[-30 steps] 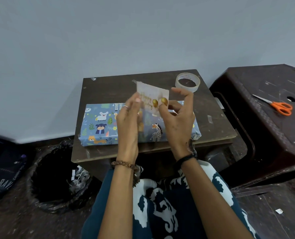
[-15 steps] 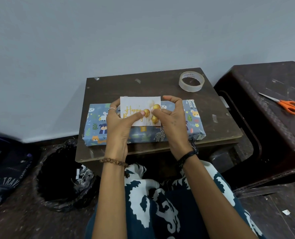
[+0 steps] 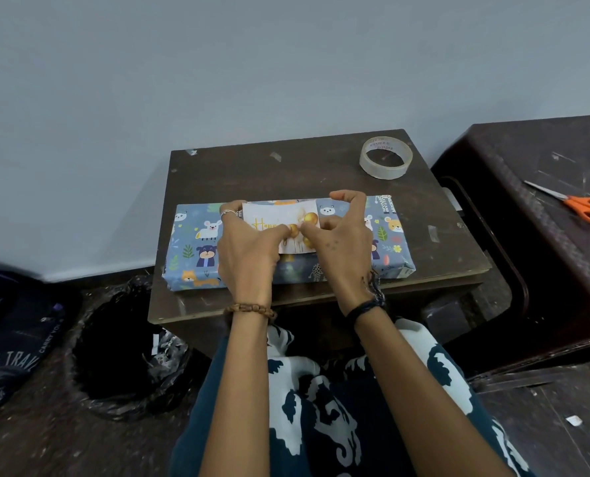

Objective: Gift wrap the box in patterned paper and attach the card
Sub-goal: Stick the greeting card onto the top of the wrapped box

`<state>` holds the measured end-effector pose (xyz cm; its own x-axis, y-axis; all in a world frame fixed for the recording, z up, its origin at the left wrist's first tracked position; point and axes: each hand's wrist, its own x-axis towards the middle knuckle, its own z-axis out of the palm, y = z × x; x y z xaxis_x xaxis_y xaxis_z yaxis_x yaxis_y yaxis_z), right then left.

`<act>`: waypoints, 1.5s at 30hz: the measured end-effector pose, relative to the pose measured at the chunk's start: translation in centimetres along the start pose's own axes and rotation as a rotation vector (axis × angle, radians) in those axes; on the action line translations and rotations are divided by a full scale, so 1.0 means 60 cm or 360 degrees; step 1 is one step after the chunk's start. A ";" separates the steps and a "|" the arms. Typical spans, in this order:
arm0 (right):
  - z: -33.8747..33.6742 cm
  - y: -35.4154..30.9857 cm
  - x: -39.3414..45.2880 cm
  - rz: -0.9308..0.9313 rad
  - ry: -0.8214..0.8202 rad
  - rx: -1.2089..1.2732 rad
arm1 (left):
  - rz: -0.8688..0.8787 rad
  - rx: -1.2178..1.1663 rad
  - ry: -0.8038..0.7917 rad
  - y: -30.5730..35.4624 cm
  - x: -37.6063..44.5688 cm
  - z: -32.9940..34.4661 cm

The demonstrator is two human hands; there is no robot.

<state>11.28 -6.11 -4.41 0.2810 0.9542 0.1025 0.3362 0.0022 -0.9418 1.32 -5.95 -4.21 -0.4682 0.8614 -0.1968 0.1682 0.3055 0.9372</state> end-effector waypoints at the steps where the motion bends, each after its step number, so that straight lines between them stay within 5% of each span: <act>1: 0.000 0.001 0.001 -0.0017 -0.0009 -0.0028 | 0.0003 0.0021 0.0007 0.000 0.002 0.000; 18: 0.010 -0.007 -0.005 -0.0217 -0.0008 -0.0425 | 0.0089 0.0369 0.0071 0.017 -0.014 0.001; 28: 0.007 -0.015 -0.005 -0.0217 -0.0098 -0.0767 | 0.0433 0.1133 0.0227 0.006 -0.023 0.008; 35: -0.002 -0.003 0.001 -0.0246 -0.0077 -0.0921 | 0.0371 0.1396 -0.0150 -0.021 -0.020 0.008; 45: 0.002 0.002 0.005 -0.0250 -0.0070 -0.0916 | 0.0403 0.1521 -0.0154 -0.025 -0.025 0.014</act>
<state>11.32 -5.76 -4.51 0.1553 0.9671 0.2014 0.8070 -0.0066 -0.5905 2.50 -7.39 -5.55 -0.2564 0.9628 -0.0853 0.9018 0.2701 0.3373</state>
